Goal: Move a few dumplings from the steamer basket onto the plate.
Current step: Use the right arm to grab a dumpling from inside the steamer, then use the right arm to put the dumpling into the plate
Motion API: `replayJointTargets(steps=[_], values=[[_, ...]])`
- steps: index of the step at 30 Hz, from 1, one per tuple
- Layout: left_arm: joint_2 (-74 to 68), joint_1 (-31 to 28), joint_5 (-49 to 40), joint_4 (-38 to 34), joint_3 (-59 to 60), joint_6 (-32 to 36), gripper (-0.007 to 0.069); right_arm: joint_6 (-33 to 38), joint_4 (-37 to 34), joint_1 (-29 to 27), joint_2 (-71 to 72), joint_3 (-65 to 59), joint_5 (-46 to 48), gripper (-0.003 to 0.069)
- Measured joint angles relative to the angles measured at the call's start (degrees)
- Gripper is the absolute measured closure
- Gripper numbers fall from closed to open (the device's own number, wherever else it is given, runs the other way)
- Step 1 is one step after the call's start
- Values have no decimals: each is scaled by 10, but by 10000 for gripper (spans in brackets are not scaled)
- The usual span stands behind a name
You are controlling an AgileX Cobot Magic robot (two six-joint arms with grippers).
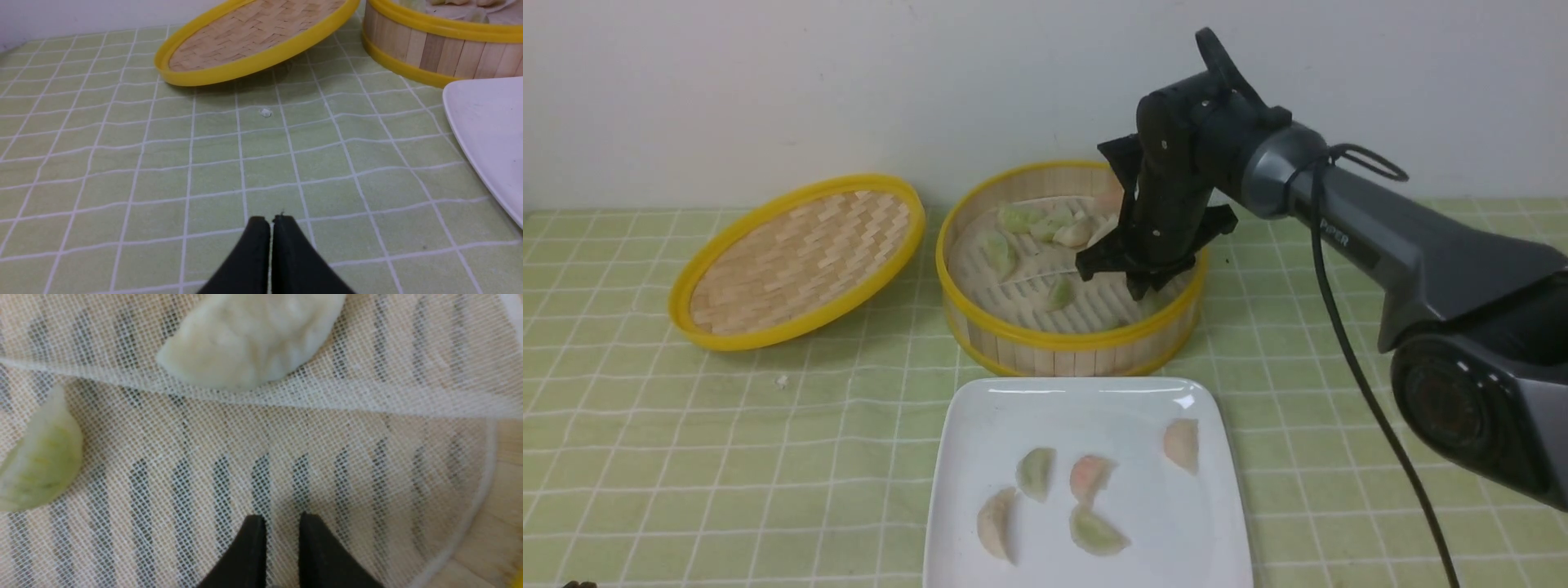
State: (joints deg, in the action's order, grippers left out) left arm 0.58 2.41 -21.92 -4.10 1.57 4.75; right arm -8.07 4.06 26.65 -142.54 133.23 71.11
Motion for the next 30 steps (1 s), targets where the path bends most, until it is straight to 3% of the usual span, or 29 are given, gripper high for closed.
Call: replayJointTargets(steps=[7, 13, 16, 23, 30], values=[[0, 0, 0, 0, 0, 0, 631, 4, 18, 0, 79, 0, 2, 577], [0, 0, 0, 0, 0, 0, 631, 16, -41, 0, 174, -31, 3, 578], [0, 0, 0, 0, 0, 0, 631, 40, -99, 11, 251, -145, 2, 583], [0, 0, 0, 0, 0, 0, 631, 53, -140, 44, 278, -379, 2, 586], [0, 0, 0, 0, 0, 0, 631, 25, -147, 47, 275, -458, -15, 557]])
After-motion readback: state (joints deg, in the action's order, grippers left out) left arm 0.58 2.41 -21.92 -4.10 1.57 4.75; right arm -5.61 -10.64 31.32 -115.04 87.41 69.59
